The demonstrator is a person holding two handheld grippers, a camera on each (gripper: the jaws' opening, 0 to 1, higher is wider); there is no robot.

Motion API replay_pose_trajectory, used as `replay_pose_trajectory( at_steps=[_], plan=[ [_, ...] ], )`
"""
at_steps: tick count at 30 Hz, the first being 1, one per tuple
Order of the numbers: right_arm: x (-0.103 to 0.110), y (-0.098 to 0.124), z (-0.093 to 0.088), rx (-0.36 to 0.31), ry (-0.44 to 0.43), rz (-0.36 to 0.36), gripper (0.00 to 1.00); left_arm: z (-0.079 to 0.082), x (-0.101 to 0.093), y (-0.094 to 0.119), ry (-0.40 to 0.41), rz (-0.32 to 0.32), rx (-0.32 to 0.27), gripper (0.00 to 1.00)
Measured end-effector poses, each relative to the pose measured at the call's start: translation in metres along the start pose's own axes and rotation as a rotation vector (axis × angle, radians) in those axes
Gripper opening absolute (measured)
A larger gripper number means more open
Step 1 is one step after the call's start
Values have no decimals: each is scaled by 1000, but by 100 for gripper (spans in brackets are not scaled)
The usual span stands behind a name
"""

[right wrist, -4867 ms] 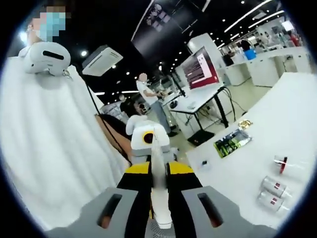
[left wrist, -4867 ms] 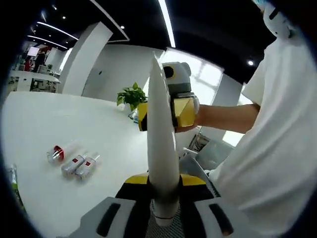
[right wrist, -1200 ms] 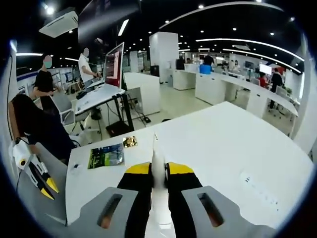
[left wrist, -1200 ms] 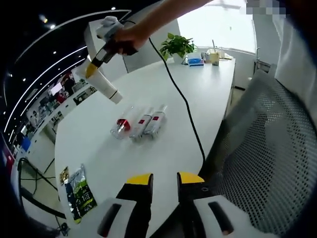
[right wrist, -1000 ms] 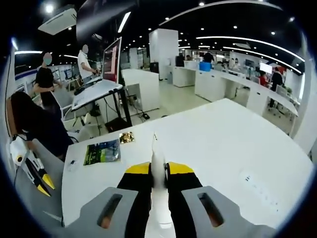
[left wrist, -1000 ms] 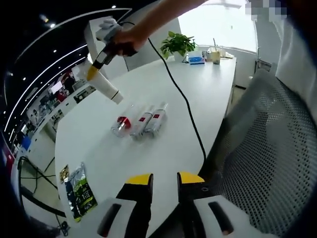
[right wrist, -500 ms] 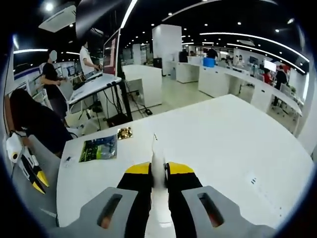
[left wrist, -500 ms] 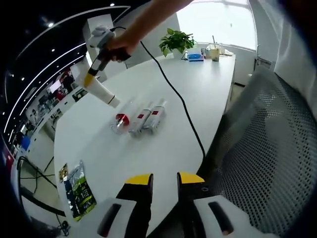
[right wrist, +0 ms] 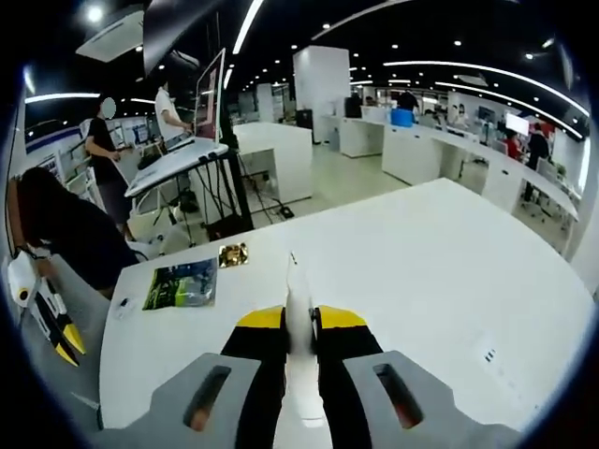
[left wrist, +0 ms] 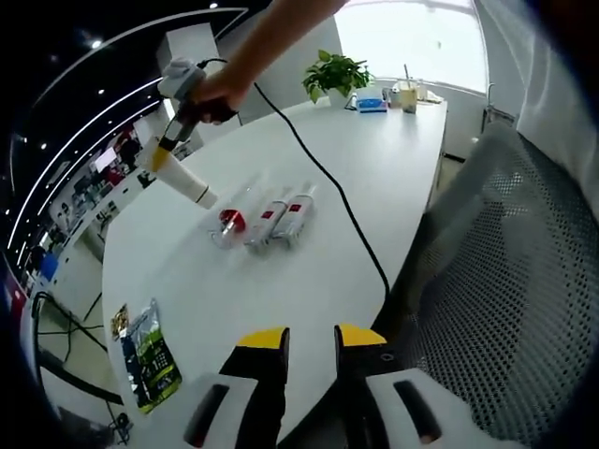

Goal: Arrange the skincare products in the storage area until every visible bottle or jar stands upright without overlapping.

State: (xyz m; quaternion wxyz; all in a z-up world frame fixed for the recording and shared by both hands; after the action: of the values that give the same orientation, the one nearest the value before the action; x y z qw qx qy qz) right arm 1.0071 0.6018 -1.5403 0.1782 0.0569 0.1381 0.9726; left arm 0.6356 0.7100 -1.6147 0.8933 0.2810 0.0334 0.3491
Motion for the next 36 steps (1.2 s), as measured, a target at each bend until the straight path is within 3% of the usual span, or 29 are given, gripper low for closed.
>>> replay_pose_trajectory(
  at_steps=[27, 36],
  plan=[
    [-1, -24, -6, -124, 24, 117, 9, -2, 1, 2, -10, -9, 34, 19],
    [-7, -16, -10, -160, 14, 144, 9, -3, 1, 1, -7, -10, 44, 19]
  ],
)
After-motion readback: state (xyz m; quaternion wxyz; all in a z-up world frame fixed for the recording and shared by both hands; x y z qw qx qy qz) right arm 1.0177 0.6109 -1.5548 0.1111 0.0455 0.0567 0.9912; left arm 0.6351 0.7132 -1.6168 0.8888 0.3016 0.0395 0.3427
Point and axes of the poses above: the point that each gripper's makers call its tool centre point, and the gripper's own axes: y roughly backward along the fingers, x roughly to its left, z roughly out of its top, the point moved 8 cm from there along y, roughly backward along the fingers, and after that the axes turned 15 degrees about -x, right-handed, at the moved point
